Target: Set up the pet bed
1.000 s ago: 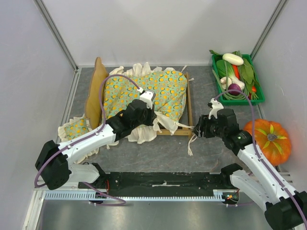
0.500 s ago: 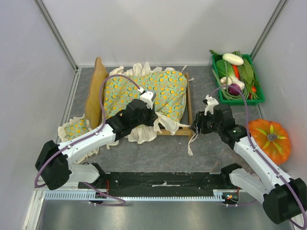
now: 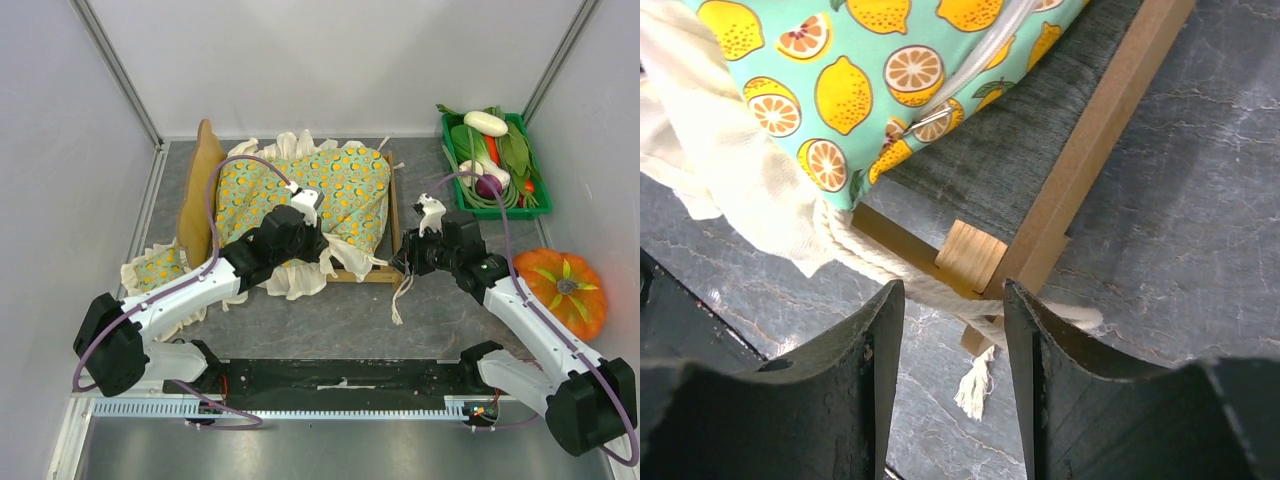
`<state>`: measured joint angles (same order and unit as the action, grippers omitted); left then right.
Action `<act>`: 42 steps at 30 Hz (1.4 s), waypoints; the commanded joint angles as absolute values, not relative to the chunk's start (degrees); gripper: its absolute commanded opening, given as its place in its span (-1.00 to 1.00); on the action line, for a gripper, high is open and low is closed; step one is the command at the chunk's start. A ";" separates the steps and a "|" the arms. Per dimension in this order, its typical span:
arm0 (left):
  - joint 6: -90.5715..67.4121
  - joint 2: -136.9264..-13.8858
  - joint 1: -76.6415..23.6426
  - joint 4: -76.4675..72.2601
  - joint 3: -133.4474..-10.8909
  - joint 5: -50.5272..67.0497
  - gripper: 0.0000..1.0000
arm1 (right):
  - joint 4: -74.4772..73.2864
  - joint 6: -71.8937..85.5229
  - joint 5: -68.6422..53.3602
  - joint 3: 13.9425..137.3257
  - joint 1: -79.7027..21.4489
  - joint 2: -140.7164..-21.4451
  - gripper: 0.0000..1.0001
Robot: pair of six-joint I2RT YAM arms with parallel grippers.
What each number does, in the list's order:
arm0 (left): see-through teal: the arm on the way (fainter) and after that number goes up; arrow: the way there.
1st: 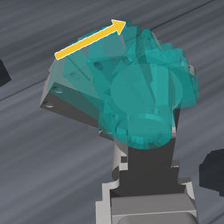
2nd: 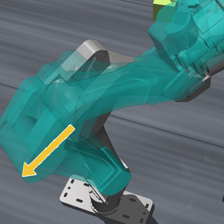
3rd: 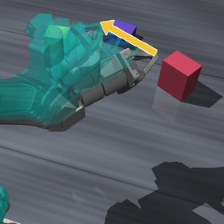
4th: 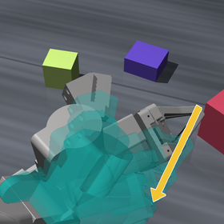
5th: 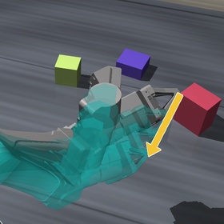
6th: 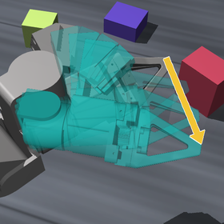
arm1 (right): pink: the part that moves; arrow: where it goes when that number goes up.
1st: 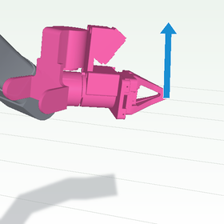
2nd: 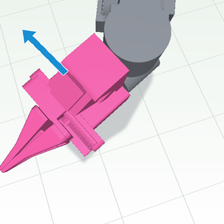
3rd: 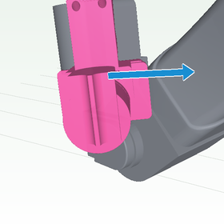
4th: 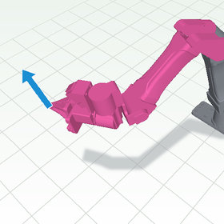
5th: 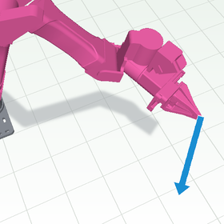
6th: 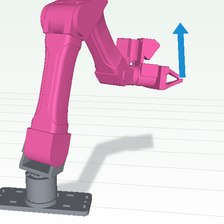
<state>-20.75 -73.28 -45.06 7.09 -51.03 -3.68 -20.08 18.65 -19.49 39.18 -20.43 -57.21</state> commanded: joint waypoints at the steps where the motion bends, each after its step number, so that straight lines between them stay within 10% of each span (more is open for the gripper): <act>1: -22.59 -73.04 -44.30 4.57 -52.29 -2.02 -0.96 | -18.02 16.87 -23.29 41.83 -21.27 -56.34 0.03; 14: -23.29 -73.04 -42.80 4.22 -52.91 -0.26 -0.96 | -21.09 14.94 -17.85 43.59 -27.32 -58.18 0.17; 25: -22.94 -72.95 -41.93 4.66 -53.17 1.32 -0.96 | -25.05 14.15 -4.57 46.49 -33.40 -56.08 -0.99; 42: -23.55 -73.65 -39.11 5.36 -54.23 3.60 -0.97 | -16.46 42.44 -17.32 42.47 -39.02 -56.25 -0.90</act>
